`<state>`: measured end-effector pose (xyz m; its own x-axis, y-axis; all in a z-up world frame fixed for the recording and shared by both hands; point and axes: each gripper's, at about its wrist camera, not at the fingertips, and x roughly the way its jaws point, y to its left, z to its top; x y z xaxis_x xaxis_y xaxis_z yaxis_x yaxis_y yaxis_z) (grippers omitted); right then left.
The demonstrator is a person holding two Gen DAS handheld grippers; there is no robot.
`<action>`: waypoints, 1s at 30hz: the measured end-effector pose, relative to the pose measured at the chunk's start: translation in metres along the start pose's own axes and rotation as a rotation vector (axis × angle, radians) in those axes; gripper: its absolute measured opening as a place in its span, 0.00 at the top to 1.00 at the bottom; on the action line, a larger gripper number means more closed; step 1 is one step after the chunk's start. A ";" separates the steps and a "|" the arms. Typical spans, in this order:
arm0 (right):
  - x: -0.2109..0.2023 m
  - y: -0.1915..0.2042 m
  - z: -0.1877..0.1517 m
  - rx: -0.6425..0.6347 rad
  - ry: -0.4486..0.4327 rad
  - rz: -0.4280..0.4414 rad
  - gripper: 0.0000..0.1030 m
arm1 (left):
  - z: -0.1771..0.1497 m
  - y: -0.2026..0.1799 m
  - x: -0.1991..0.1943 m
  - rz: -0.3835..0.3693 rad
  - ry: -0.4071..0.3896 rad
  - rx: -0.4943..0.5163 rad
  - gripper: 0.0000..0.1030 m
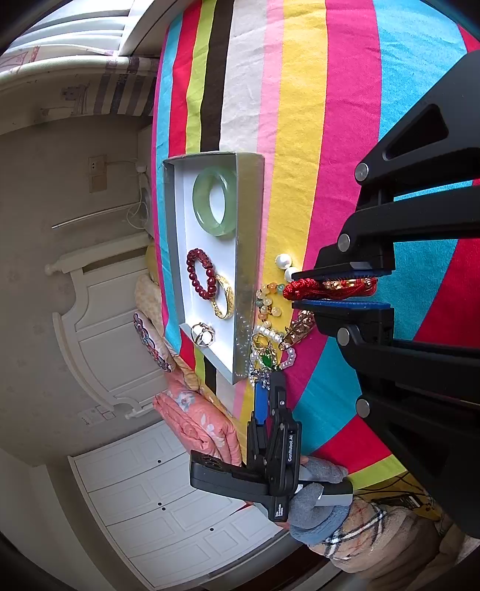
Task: Organize jewelry
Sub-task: 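Grasp the silver brooch with the left tool while the right tool holds the tasseled bracelet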
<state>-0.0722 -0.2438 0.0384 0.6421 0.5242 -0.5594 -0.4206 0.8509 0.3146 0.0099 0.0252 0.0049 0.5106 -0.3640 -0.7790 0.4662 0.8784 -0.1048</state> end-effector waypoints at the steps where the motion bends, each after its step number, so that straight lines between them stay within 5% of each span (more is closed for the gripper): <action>1: 0.000 0.000 0.000 0.000 0.001 -0.001 0.88 | 0.002 0.002 0.001 -0.008 -0.003 -0.015 0.47; 3: 0.000 0.000 0.000 -0.001 0.002 -0.003 0.88 | 0.005 0.004 0.003 -0.012 -0.011 -0.034 0.49; 6: 0.001 0.000 0.000 0.000 0.003 -0.004 0.88 | 0.003 -0.004 0.001 0.016 -0.043 -0.012 0.70; 10: 0.001 0.000 0.000 0.004 0.003 -0.002 0.88 | -0.001 -0.017 -0.005 0.082 -0.085 0.038 0.70; 20: 0.000 -0.001 0.001 0.004 0.003 -0.002 0.88 | 0.009 -0.016 -0.044 0.063 -0.207 -0.009 0.70; 30: 0.004 0.011 0.017 -0.049 -0.018 -0.049 0.89 | 0.028 -0.012 -0.042 0.077 -0.211 -0.043 0.70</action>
<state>-0.0635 -0.2315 0.0527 0.6739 0.4826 -0.5594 -0.4189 0.8733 0.2488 0.0032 0.0214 0.0559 0.6856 -0.3483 -0.6392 0.3915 0.9167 -0.0797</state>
